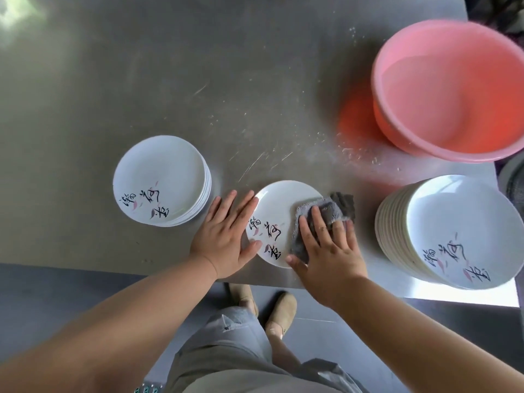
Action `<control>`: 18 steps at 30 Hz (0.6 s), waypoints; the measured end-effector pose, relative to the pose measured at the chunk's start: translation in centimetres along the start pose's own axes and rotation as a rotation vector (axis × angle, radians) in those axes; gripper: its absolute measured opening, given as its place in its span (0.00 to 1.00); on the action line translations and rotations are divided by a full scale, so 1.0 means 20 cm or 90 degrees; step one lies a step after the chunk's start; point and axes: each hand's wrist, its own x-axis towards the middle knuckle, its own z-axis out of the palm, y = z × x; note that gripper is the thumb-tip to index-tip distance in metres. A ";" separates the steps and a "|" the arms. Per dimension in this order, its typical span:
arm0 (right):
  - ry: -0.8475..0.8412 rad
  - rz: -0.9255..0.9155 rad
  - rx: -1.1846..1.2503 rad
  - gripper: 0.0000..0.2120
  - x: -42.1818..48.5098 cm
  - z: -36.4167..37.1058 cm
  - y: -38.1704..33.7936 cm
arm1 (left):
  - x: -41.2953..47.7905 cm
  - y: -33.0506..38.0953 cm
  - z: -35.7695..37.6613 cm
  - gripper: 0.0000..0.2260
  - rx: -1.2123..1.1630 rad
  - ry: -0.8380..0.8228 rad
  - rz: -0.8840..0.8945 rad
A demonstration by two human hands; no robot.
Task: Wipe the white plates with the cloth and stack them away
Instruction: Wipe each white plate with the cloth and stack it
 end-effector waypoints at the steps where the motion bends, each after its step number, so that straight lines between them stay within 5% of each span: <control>1: -0.001 0.002 0.010 0.45 0.03 -0.03 -0.01 | 0.00 0.00 0.00 0.39 0.002 -0.003 0.000; 6: 0.040 -0.128 -0.052 0.42 0.29 -0.17 0.02 | -0.01 -0.01 0.00 0.39 0.006 0.002 -0.001; 15: -0.060 -0.019 -0.039 0.41 -0.17 0.01 0.05 | 0.00 -0.01 0.01 0.39 0.001 0.004 -0.006; 18: -0.005 -0.015 -0.095 0.38 -0.18 -0.12 0.08 | 0.00 -0.01 0.00 0.40 0.000 0.007 -0.006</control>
